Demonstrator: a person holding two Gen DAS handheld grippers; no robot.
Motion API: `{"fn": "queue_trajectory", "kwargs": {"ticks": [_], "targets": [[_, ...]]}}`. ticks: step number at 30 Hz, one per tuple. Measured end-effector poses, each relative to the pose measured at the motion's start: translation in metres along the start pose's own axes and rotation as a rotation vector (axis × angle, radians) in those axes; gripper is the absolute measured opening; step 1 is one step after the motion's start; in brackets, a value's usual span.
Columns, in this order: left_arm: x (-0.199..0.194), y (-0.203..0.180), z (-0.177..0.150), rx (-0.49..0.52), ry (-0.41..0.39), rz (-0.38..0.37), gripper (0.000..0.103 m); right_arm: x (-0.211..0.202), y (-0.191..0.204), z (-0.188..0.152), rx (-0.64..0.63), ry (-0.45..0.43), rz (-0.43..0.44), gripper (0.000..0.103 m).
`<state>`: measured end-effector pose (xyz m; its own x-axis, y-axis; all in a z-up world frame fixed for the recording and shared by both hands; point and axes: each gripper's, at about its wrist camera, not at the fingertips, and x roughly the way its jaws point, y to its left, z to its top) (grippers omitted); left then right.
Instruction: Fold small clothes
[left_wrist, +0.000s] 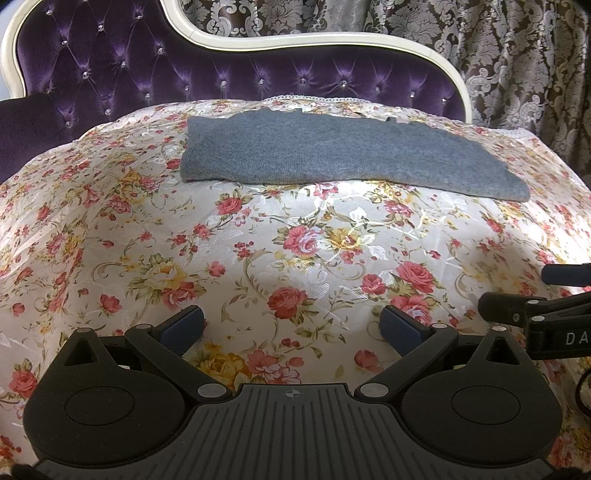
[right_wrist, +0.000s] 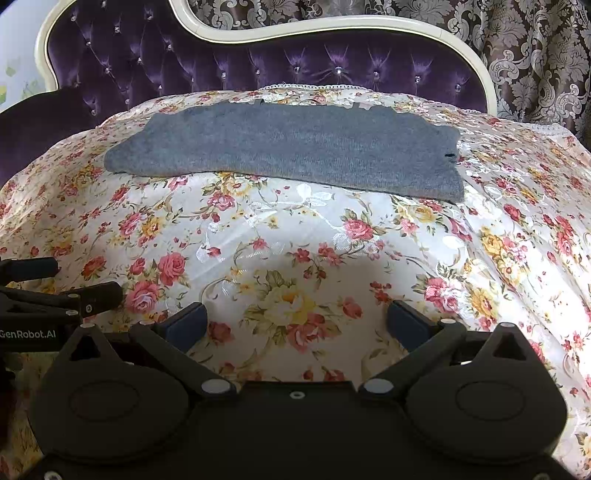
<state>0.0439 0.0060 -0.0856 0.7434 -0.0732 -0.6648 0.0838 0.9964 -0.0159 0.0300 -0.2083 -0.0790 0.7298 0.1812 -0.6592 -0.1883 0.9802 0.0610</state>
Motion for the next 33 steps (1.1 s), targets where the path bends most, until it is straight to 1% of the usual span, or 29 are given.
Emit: {"fn": "queue_trajectory", "kwargs": {"ticks": [16,20,23,24,25,29,33], "targets": [[-0.002,0.0,0.0,-0.001,0.003,0.002,0.103,-0.001,-0.001,-0.002,-0.003,-0.017,0.005,0.103],[-0.006,0.001,0.0,-0.005,0.0,-0.002,0.102,-0.003,-0.003,-0.003,0.0,-0.028,0.018,0.103],[-0.01,0.001,0.002,-0.013,0.016,0.006,0.1,-0.006,-0.006,-0.003,0.015,-0.039,0.036,0.103],[-0.012,0.002,0.004,-0.016,0.026,0.005,0.094,-0.007,-0.007,-0.004,0.022,-0.043,0.045,0.103],[-0.013,0.002,0.006,-0.016,0.03,0.0,0.091,-0.008,-0.009,-0.004,0.03,-0.047,0.054,0.103],[-0.021,0.006,0.023,-0.022,0.023,-0.005,0.09,-0.012,-0.017,-0.005,0.071,-0.058,0.098,0.103],[-0.023,0.011,0.047,-0.035,0.01,-0.007,0.09,-0.017,-0.023,-0.005,0.099,-0.061,0.131,0.103]]}}
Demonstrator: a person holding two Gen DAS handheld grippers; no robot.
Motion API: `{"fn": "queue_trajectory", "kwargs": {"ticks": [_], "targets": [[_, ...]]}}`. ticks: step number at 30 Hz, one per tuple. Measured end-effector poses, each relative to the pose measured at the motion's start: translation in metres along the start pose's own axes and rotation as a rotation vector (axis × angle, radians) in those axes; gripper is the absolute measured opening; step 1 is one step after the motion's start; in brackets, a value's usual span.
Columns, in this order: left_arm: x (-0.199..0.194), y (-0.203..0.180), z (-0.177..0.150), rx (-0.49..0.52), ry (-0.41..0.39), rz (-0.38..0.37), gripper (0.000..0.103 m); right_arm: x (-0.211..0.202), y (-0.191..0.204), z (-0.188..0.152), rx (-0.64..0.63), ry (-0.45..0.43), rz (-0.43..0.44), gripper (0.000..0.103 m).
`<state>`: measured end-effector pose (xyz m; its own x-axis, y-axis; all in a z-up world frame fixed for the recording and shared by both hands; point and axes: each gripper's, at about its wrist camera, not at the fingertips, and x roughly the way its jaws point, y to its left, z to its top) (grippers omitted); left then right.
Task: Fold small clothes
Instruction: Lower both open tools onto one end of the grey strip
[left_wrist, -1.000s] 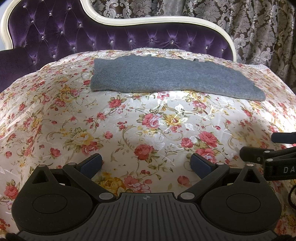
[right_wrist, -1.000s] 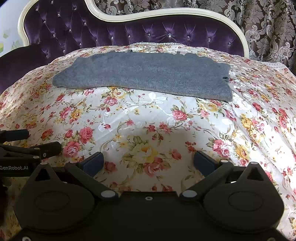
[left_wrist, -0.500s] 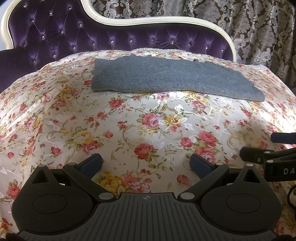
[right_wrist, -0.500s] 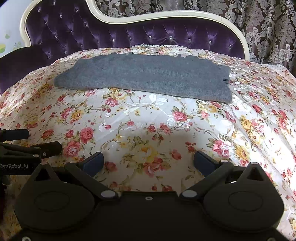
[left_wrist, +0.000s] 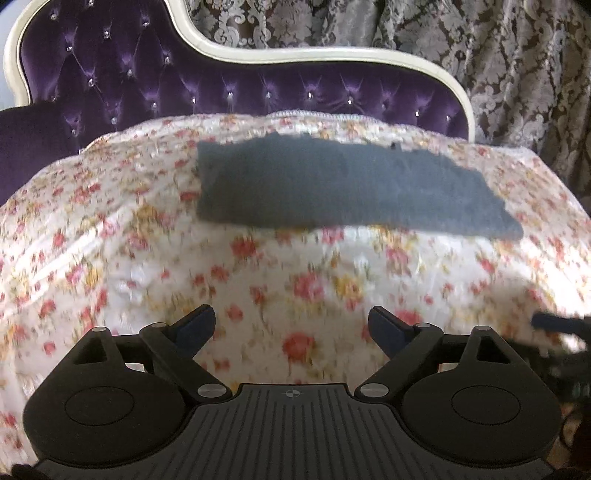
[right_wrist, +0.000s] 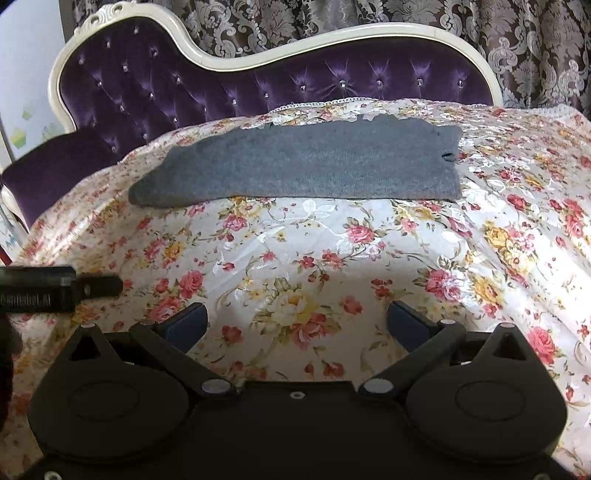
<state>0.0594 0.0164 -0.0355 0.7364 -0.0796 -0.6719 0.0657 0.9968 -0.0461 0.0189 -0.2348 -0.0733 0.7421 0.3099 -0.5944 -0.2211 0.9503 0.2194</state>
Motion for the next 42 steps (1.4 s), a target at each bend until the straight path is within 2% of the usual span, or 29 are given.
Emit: {"fn": "queue_trajectory", "kwargs": {"ticks": [4,9,14,17,20,24,26,27,30,36,39,42], "targets": [[0.008,0.005,0.02,-0.019,0.007,-0.003,0.09,-0.007,-0.009,0.004,0.037,0.003,0.033,0.102],[0.022,0.003,0.046,0.009,-0.001,0.007,0.09,-0.021,-0.025,0.009,0.105,-0.031,0.018,0.102],[0.045,-0.004,0.072,0.039,-0.024,0.022,0.09,-0.029,-0.038,0.016,0.108,-0.066,0.001,0.102],[0.067,-0.009,0.084,0.042,-0.01,0.026,0.09,-0.029,-0.042,0.021,0.106,-0.077,0.005,0.102],[0.089,-0.01,0.084,0.056,0.015,0.035,0.09,-0.026,-0.042,0.026,0.1,-0.08,0.007,0.102],[0.121,-0.002,0.063,0.102,0.147,0.085,0.091,-0.023,-0.043,0.029,0.09,-0.075,0.007,0.102],[0.12,0.014,0.056,0.023,0.124,0.036,0.091,-0.019,-0.045,0.032,0.087,-0.066,0.008,0.102],[0.119,0.021,0.054,-0.012,0.139,0.019,0.091,-0.018,-0.046,0.035,0.086,-0.061,0.012,0.102],[0.116,0.026,0.053,-0.003,0.141,0.009,0.091,-0.011,-0.048,0.05,0.091,-0.06,0.029,0.102],[0.112,0.026,0.048,-0.002,0.13,0.007,0.092,0.032,-0.034,0.108,0.014,-0.124,0.013,0.102],[0.113,0.024,0.051,0.0,0.126,0.006,0.092,0.071,-0.022,0.135,-0.035,-0.109,-0.013,0.102],[0.113,0.022,0.051,0.001,0.125,0.008,0.092,0.113,-0.007,0.152,-0.142,-0.076,-0.072,0.102]]}}
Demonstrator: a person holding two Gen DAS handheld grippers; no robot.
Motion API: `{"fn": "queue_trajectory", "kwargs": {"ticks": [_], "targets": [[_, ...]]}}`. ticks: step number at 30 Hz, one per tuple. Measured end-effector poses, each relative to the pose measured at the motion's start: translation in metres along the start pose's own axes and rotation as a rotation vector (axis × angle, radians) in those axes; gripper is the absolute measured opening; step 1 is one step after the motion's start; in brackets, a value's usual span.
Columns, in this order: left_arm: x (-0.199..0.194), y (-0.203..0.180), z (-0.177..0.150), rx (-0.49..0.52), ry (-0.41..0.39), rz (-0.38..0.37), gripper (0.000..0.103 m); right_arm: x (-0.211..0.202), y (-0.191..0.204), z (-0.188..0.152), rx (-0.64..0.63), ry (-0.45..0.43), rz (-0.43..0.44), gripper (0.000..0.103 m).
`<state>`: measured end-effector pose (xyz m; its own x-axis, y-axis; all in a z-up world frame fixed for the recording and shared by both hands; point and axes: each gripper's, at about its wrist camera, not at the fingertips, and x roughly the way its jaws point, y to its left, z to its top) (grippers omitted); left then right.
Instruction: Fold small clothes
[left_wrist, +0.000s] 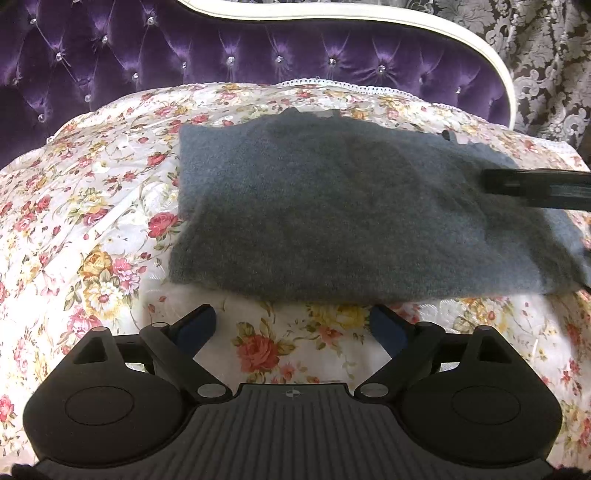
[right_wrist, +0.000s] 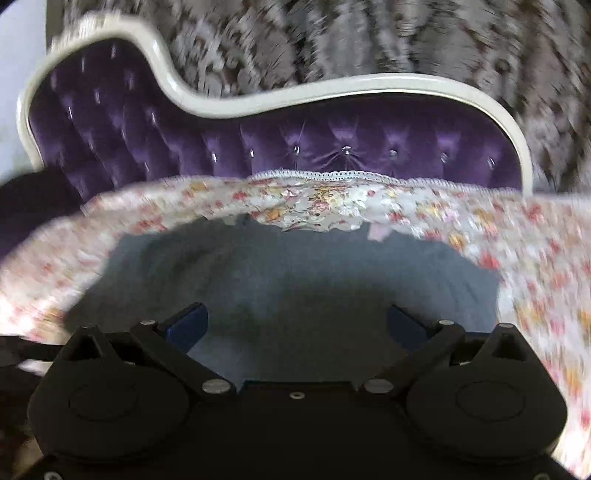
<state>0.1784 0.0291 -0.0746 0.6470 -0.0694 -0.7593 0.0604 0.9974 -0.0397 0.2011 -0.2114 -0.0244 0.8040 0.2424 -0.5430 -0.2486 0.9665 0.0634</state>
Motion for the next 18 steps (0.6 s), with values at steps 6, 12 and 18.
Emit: {"fn": "queue_trajectory", "kwargs": {"ticks": [6,12,18], "targets": [[-0.005,0.001,0.003,0.006,0.021,-0.023,0.084,0.077,-0.012,0.001,-0.064,0.156,-0.131,0.102],[-0.038,-0.01,0.029,0.051,-0.035,-0.073,0.08,0.038,-0.055,0.008,0.101,0.084,-0.025,0.102],[-0.032,-0.041,0.074,0.085,-0.098,-0.091,0.08,-0.011,-0.122,-0.009,0.361,0.031,0.078,0.102]]}}
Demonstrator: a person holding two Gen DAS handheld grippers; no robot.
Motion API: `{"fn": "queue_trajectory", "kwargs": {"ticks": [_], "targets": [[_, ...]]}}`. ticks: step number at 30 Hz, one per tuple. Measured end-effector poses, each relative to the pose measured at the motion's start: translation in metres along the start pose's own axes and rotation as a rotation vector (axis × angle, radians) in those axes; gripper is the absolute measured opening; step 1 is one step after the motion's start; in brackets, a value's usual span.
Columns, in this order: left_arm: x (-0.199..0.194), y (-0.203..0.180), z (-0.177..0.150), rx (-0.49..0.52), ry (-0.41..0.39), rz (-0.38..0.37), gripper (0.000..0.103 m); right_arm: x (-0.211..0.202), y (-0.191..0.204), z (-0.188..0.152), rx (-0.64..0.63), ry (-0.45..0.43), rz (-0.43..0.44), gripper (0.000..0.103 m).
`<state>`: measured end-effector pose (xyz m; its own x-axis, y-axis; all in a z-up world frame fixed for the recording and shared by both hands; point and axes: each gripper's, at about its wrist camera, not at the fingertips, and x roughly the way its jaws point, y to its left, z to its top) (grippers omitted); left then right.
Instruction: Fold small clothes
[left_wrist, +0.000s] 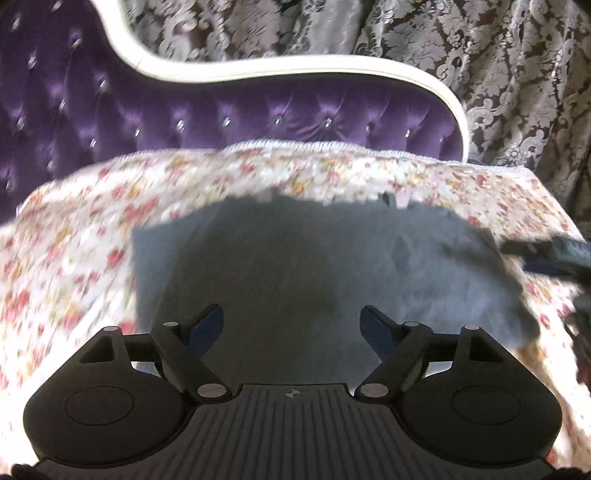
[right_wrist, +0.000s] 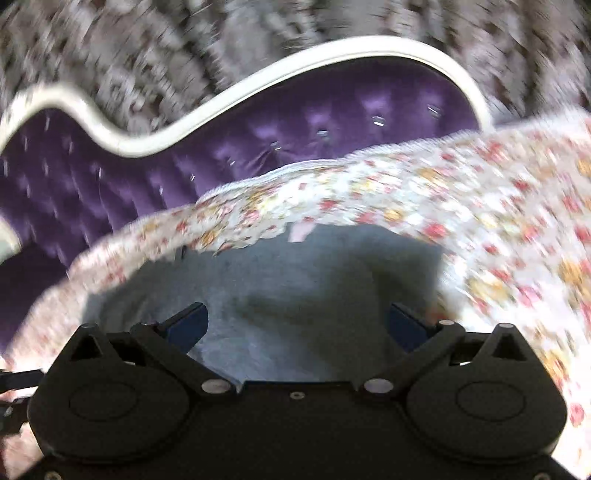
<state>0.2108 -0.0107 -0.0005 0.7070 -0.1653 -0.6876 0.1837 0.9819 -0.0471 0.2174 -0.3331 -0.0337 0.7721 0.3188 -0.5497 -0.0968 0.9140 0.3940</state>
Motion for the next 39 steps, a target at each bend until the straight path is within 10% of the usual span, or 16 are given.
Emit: {"fn": "queue_trajectory", "kwargs": {"ticks": [19,30,39], "targets": [[0.117,-0.032,0.024,0.036,0.112,0.068,0.093,0.018,-0.072,-0.022,0.288,0.043,0.313,0.103],[0.126,-0.018,0.06,-0.094,0.144,0.035,0.09,0.036,-0.064,-0.011,0.193,0.076,0.365,0.103],[0.152,-0.029,0.057,-0.014,0.145,0.131,0.092,0.034,-0.063,-0.013,0.203,0.074,0.35,0.103]]}}
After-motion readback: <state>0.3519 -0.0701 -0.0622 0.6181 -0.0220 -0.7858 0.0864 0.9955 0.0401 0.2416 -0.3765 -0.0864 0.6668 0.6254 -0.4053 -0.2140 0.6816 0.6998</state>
